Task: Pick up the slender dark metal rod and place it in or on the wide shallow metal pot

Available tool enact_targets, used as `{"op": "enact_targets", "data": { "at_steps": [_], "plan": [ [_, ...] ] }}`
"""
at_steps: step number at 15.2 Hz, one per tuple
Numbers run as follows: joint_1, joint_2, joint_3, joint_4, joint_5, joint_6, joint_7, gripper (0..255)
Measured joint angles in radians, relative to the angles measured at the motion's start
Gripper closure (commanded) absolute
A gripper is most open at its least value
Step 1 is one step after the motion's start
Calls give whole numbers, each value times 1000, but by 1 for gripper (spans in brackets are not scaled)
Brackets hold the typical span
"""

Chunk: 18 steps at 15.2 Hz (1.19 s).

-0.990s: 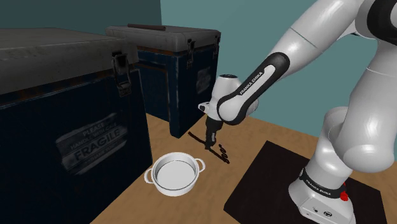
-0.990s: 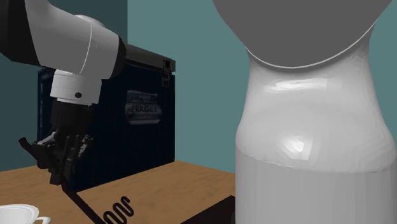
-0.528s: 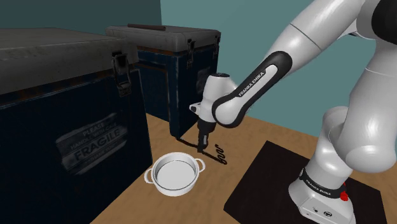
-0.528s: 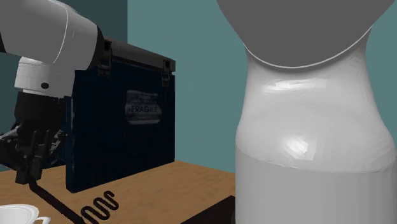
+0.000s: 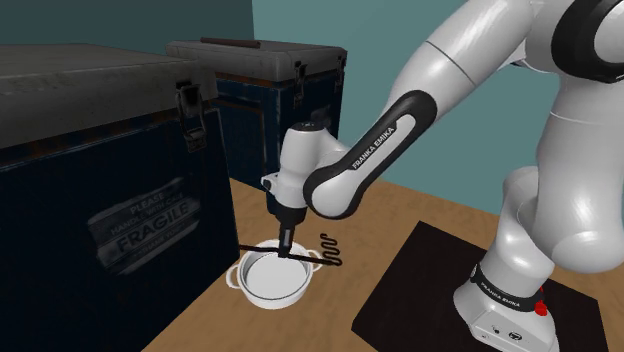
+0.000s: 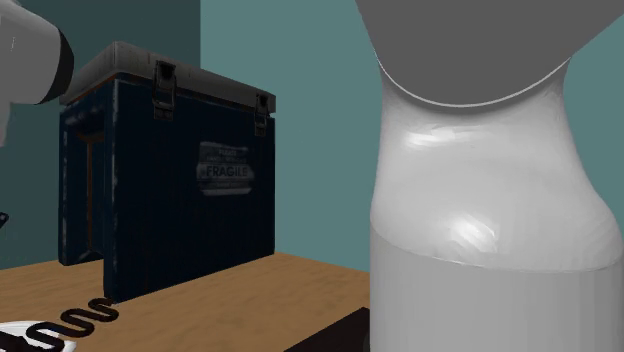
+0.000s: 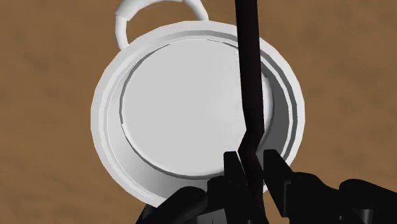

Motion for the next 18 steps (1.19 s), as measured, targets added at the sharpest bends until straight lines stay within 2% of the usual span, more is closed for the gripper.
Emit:
{"op": "enact_targets", "data": {
  "at_steps": [4,14,18],
  "plan": [
    [27,60,5,36,-21,19,51,255],
    [30,182,4,52,-22,150,43,255],
    [33,194,2,54,-23,163,45,255]
  ]
}}
